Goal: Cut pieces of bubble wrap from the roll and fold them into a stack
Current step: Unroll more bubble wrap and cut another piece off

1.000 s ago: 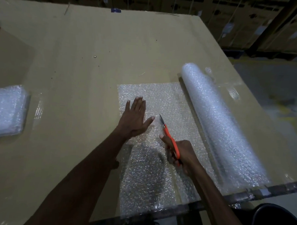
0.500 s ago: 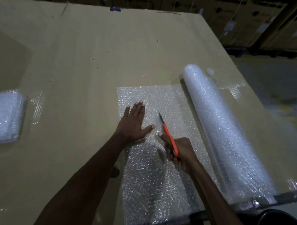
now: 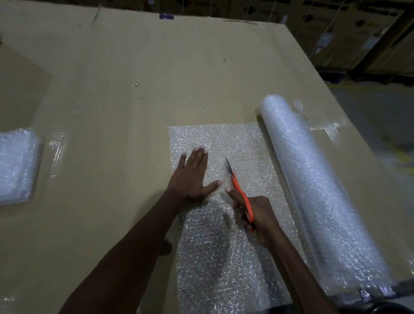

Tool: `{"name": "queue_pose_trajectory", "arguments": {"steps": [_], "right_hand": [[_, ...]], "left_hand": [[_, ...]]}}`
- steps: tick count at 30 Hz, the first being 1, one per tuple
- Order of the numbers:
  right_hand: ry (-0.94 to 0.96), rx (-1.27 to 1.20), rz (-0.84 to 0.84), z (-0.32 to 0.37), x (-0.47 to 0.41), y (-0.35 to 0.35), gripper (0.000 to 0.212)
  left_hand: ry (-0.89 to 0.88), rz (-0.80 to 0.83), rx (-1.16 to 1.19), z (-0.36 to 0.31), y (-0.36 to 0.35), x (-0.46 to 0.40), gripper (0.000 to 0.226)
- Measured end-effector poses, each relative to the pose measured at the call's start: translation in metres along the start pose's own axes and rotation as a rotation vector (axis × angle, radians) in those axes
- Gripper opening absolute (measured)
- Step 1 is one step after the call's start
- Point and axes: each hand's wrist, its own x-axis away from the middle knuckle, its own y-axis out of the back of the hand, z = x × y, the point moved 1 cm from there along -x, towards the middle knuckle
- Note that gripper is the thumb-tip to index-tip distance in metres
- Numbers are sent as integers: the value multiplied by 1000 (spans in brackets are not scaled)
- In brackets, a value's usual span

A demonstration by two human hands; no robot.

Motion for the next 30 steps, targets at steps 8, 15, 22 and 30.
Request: {"name": "queue_pose_trajectory", "arguments": {"steps": [8, 15, 22, 30], "right_hand": [[13, -12, -32, -2, -9, -6, 49], [8, 5, 12, 5, -16, -5, 54], [44, 25, -5, 15, -32, -7, 50], [15, 2, 24, 18, -32, -5, 56]], "left_hand": [[-7, -2, -41, 1, -1, 0, 105], [-23, 15, -73, 6, 4, -5, 111], [-14, 35, -59, 9, 1, -8, 116], [4, -77, -6, 12, 11, -10, 101]]}}
